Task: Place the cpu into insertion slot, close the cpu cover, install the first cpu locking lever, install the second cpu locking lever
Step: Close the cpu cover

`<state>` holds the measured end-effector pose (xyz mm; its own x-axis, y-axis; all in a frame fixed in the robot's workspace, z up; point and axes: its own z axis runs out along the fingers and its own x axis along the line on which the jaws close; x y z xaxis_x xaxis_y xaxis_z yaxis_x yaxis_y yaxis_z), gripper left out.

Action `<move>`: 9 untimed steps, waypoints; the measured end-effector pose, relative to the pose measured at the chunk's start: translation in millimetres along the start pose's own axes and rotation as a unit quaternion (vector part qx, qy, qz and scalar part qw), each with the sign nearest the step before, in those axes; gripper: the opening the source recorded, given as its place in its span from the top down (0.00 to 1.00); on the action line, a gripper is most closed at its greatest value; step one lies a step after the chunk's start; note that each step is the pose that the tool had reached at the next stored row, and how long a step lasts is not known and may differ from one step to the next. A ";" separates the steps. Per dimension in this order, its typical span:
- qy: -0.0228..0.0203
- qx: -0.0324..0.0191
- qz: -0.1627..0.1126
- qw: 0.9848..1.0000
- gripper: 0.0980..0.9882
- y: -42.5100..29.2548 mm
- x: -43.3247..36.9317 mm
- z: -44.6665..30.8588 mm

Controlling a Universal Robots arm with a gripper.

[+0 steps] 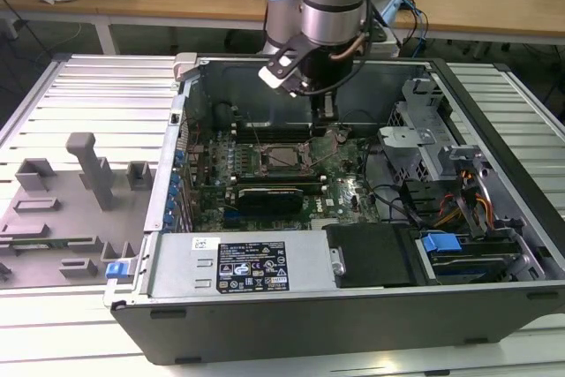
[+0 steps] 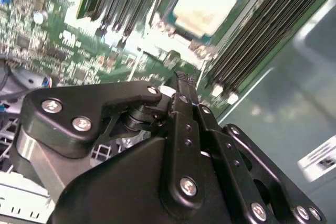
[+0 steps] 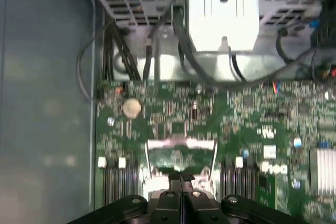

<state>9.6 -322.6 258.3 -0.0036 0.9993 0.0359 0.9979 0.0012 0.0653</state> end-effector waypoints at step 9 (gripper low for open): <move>0.000 0.015 0.001 1.000 0.99 56.0 -0.8 9.0</move>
<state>66.0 -323.0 252.9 -0.0025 0.9993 0.0361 0.9994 0.0012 0.0352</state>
